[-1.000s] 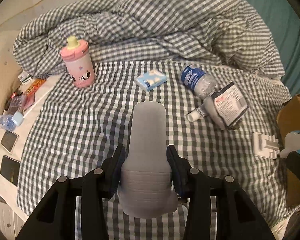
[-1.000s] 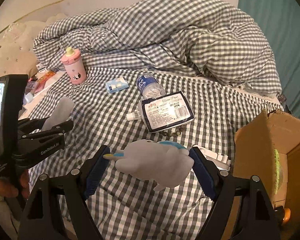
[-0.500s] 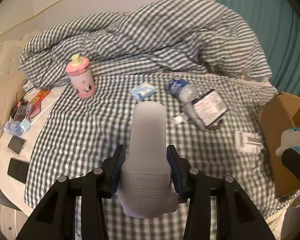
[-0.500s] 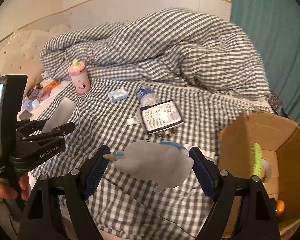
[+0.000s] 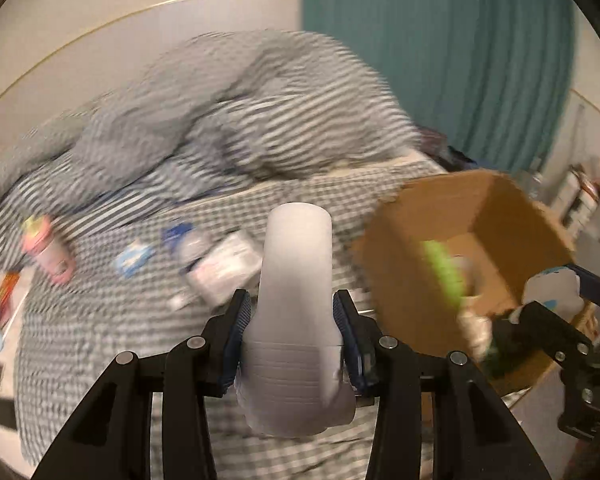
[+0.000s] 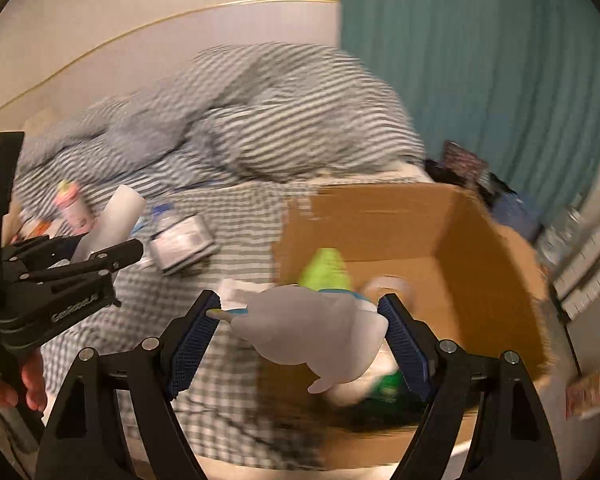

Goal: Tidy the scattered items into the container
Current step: 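Carry the cylinder and figurine over the cardboard box and open both tools, then move both tools back from the box toward the bed items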

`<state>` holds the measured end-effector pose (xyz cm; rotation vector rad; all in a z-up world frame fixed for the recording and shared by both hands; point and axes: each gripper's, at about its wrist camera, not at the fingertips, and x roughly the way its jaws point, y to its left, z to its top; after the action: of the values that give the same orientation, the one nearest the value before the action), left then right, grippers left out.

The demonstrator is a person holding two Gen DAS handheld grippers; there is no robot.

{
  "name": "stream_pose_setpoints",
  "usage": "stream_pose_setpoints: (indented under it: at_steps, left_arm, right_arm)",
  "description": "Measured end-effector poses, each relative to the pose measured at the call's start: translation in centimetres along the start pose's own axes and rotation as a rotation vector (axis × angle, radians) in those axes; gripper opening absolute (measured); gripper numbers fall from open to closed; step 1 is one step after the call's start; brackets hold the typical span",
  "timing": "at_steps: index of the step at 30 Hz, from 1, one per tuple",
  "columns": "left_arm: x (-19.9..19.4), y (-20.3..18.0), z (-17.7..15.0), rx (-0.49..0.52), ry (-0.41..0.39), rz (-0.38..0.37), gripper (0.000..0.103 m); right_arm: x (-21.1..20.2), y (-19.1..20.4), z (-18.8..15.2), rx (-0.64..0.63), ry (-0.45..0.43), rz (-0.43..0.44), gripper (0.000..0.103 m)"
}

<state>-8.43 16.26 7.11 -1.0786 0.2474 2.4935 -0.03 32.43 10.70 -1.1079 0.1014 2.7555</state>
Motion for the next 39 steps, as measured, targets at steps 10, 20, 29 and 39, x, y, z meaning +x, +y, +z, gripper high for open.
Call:
stream_pose_setpoints:
  at_steps: [10, 20, 29, 39]
  left_arm:
    - [4.3, -11.9, 2.4, 0.161, 0.038, -0.153, 0.044]
    - [6.2, -14.8, 1.6, 0.237, 0.029, -0.082, 0.097]
    - [5.1, -11.5, 1.4, 0.174, 0.029, -0.040, 0.100]
    - [2.1, -1.4, -0.1, -0.004, 0.024, 0.088, 0.103]
  right_arm:
    - [1.2, -9.7, -0.8, 0.134, 0.049, -0.102, 0.081]
    - [3.0, -13.8, -1.4, 0.242, 0.059, -0.092, 0.087]
    - [2.6, -12.1, -0.8, 0.223, 0.043, -0.086, 0.087]
    - [0.9, -6.1, -0.1, 0.128, 0.008, -0.025, 0.087]
